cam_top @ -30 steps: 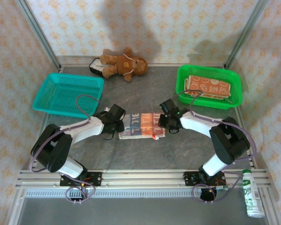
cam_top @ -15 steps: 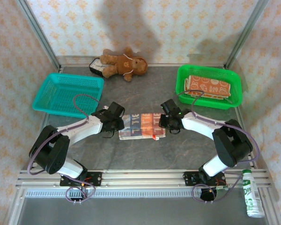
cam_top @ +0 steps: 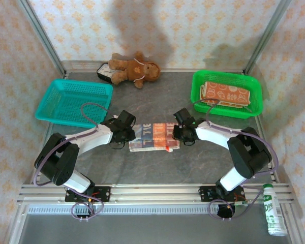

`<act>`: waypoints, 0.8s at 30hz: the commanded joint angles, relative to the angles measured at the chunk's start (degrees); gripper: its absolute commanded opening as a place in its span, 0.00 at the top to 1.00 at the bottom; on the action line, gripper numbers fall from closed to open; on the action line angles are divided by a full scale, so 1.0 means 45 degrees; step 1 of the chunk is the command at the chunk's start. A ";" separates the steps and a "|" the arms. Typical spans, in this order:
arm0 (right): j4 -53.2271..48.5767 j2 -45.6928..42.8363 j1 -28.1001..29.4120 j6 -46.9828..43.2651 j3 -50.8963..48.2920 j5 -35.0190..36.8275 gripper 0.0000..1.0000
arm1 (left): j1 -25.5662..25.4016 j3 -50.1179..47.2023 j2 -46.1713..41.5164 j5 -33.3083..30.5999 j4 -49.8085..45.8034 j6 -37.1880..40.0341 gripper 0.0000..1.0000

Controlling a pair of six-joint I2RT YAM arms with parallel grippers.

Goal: Fold and stack the towels

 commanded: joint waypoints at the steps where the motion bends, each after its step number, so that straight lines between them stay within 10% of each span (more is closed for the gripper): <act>1: 0.0189 0.0049 -0.0095 0.0088 0.0292 0.0065 0.77 | 0.0084 -0.0047 0.0153 0.0079 0.0330 -0.0090 0.78; 24: -0.0740 -0.1076 -0.0114 -0.0213 0.0512 0.0392 1.00 | 0.0096 0.0474 -0.1400 -0.0320 -0.1662 -0.0132 1.00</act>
